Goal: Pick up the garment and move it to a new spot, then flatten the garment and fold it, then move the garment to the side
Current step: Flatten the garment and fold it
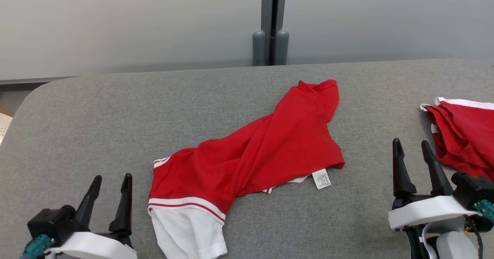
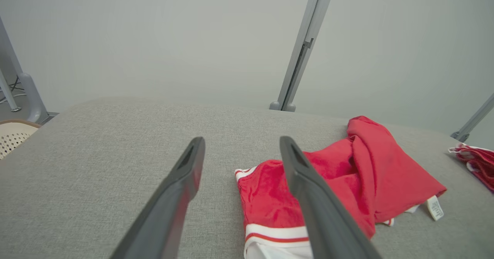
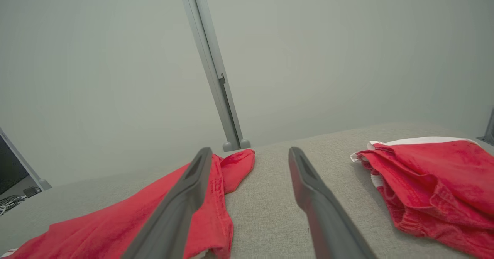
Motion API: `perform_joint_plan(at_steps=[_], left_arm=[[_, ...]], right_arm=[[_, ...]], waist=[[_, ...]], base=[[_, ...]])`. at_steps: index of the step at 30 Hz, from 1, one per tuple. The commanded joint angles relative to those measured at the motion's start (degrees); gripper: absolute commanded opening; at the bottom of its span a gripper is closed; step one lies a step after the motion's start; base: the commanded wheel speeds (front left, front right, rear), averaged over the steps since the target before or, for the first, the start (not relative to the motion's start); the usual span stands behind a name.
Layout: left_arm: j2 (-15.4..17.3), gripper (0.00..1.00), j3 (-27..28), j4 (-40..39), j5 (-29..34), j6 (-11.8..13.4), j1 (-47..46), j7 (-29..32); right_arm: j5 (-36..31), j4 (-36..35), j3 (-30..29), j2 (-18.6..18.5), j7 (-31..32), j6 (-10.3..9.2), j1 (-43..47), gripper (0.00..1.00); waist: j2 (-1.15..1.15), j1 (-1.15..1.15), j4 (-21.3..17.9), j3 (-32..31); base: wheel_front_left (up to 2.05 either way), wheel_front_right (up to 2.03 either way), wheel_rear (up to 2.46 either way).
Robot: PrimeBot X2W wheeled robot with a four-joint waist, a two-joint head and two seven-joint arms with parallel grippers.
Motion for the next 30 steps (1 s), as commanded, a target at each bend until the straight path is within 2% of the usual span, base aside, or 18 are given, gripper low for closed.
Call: perform_joint_plan(at_steps=[1,5,8,16,27,30], left_arm=[[-0.7,1.00,-0.4,0.7,0.7,0.4,-1.3,-1.0],[-2.3,1.00,-1.8,2.1,1.5,0.4,-1.7,-2.7],[-2.3,1.00,-2.1,3.3,1.2,-0.3,-2.3,-3.2],[-2.3,1.00,-2.4,4.1,1.0,-0.3,-2.5,-3.2],[-2.7,1.00,-3.5,4.9,0.8,-1.0,-4.7,-3.1],[-3.1,1.00,-4.1,5.4,0.9,-1.4,-5.3,-3.0]], right_arm=[[0.1,0.1,0.0,-0.2,0.2,-0.02,0.7,1.00],[0.3,0.7,-0.2,-0.5,0.5,-0.02,1.0,1.00],[0.3,1.2,-0.4,-0.8,0.8,-0.02,1.2,1.00],[0.2,2.4,-0.3,-1.1,2.7,-0.02,1.3,1.00],[0.5,9.9,0.8,-2.5,15.9,-0.02,-5.5,1.00],[-1.6,13.3,1.7,-3.6,19.5,-0.02,-7.9,1.00]], waist=[[0.00,0.00,-0.3,-0.1],[0.00,0.00,-0.2,-0.3],[0.00,0.00,0.5,-0.6],[0.00,0.00,1.3,-0.8],[0.00,0.00,5.3,1.9],[0.00,0.00,6.8,2.7]], base=[[0.00,0.00,0.00],[0.00,0.00,0.00],[0.00,0.00,0.00],[0.00,0.00,0.00],[0.00,0.00,0.00],[0.00,0.00,0.00]])
